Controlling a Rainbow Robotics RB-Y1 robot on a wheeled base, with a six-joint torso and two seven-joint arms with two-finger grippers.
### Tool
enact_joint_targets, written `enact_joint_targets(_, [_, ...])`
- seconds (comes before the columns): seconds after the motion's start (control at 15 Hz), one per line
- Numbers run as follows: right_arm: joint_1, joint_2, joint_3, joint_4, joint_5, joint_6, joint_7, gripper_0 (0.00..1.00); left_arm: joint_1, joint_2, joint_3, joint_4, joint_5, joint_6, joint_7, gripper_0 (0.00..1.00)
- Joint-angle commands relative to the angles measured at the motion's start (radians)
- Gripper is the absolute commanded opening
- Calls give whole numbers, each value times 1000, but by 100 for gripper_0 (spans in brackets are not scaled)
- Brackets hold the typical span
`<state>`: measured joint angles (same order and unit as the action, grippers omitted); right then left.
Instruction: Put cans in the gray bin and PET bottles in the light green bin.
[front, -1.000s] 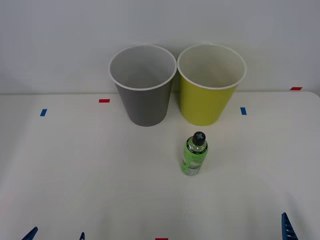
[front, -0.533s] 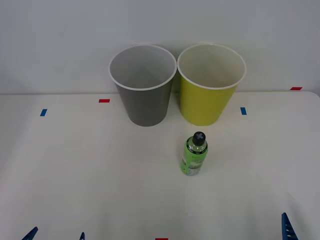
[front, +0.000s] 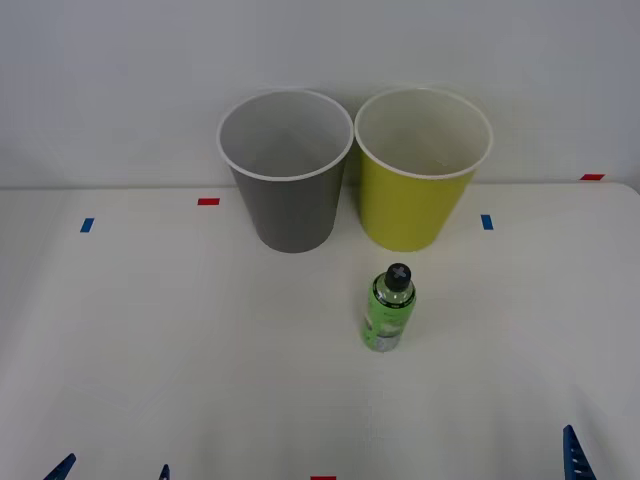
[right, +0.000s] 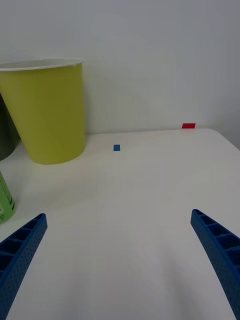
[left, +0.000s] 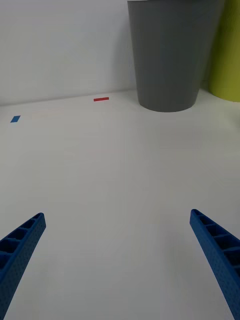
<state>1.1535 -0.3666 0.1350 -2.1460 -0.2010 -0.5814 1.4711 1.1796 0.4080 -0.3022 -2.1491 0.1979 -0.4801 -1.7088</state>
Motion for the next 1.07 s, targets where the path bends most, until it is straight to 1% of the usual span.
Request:
enact_joint_targets(0.07, [0, 0, 0, 0, 0, 0, 0, 100, 0, 0, 0, 0, 0, 0, 0, 100])
enact_joint_targets(0.67, [0, 0, 0, 0, 0, 0, 0, 100, 0, 0, 0, 0, 0, 0, 0, 100])
enact_joint_targets(0.73, [-18, 20, 8, 34, 2, 11, 2, 100, 0, 0, 0, 0, 0, 0, 0, 100])
enact_joint_targets(0.8, [-26, 29, 17, 52, 6, -17, 5, 100, 0, 0, 0, 0, 0, 0, 0, 100])
enact_joint_targets(0.93, [-29, 32, 17, 57, 54, -48, 3, 100, 0, 0, 0, 0, 0, 0, 0, 100])
enact_joint_targets(1.07, [-35, 3, 35, 69, 81, -57, 9, 100, 0, 0, 0, 0, 0, 0, 0, 100])
